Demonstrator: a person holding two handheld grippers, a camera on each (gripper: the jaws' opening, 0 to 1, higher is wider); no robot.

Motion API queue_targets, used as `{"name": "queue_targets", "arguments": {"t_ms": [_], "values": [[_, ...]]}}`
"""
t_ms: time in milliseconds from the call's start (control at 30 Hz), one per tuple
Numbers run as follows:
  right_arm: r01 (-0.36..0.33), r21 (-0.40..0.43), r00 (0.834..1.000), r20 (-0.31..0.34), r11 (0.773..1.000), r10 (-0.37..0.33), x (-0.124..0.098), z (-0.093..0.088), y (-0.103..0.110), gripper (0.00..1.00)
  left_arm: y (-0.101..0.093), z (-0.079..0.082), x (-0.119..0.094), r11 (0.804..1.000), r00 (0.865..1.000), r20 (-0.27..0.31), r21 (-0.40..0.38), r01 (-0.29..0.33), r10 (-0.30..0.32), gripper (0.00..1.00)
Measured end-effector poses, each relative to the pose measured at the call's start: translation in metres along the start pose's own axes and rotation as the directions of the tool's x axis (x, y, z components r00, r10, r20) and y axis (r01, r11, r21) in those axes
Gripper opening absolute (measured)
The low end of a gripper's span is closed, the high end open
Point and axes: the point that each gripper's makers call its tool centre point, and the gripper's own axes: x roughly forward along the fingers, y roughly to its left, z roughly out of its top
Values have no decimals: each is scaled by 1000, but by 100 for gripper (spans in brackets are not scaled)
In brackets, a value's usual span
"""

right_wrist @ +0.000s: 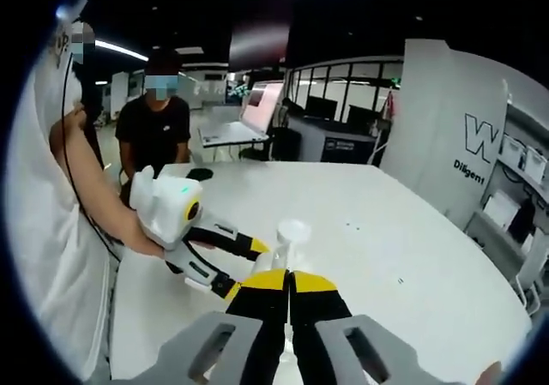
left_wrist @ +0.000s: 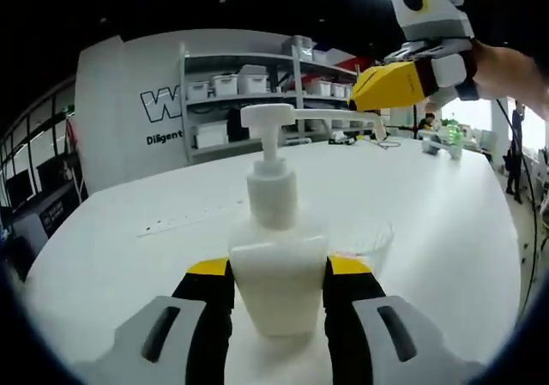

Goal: Hold the bottle steady, press the pump all the way down and release, and repeat the specified number of times to dispense into the cup

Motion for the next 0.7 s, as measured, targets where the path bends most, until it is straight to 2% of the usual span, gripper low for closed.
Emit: {"name": "queue_targets", "arguments": {"t_ms": [33, 67, 100, 333, 367, 400, 500, 567, 633, 667, 700], "values": [[-11, 55, 1000, 1, 998, 11, 1, 0, 3, 0, 0, 0, 0, 1000, 1000, 0, -2, -1, 1, 39], [5, -24, 1000, -3, 1000, -5, 1, 2, 0, 0, 0, 0, 0, 1000, 1000, 1, -2, 1, -1, 39], [5, 0, 1000, 1, 1000, -5, 1, 4, 1, 0, 0, 0, 0, 1000, 1000, 1, -4, 1, -1, 39], [15, -7, 1000, -6, 1000, -15, 0, 11, -6, 0, 0, 0, 0, 1000, 1000, 0, -2, 3, -3, 39], [-4, -34, 996, -85, 999, 1, 1, 5, -6, 0, 0, 0, 0, 1000, 1000, 0, -1, 7, -7, 39], [19, -35, 998, -56, 999, -21, 1, 13, -11, 0, 0, 0, 0, 1000, 1000, 1, 0, 8, -8, 39], [6, -38, 997, -72, 999, -9, 3, 17, -11, 0, 1, 0, 0, 1000, 1000, 1, 0, 11, -11, 39], [10, -87, 997, -70, 996, -16, 3, 20, -13, 0, 1, 0, 1, 1000, 1000, 1, 2, 11, -11, 39], [-12, -44, 998, -67, 999, 9, 6, 23, -10, 0, 1, 0, 1, 1000, 1000, 1, -1, 11, -11, 39], [1, -90, 997, -74, 996, -8, 7, 24, -11, 0, 0, 0, 1, 1000, 1000, 1, -1, 11, -11, 39], [-7, -77, 997, -79, 997, 1, 8, 23, -10, 0, 0, 0, 1, 1000, 1000, -1, -2, 10, -10, 39]]}}
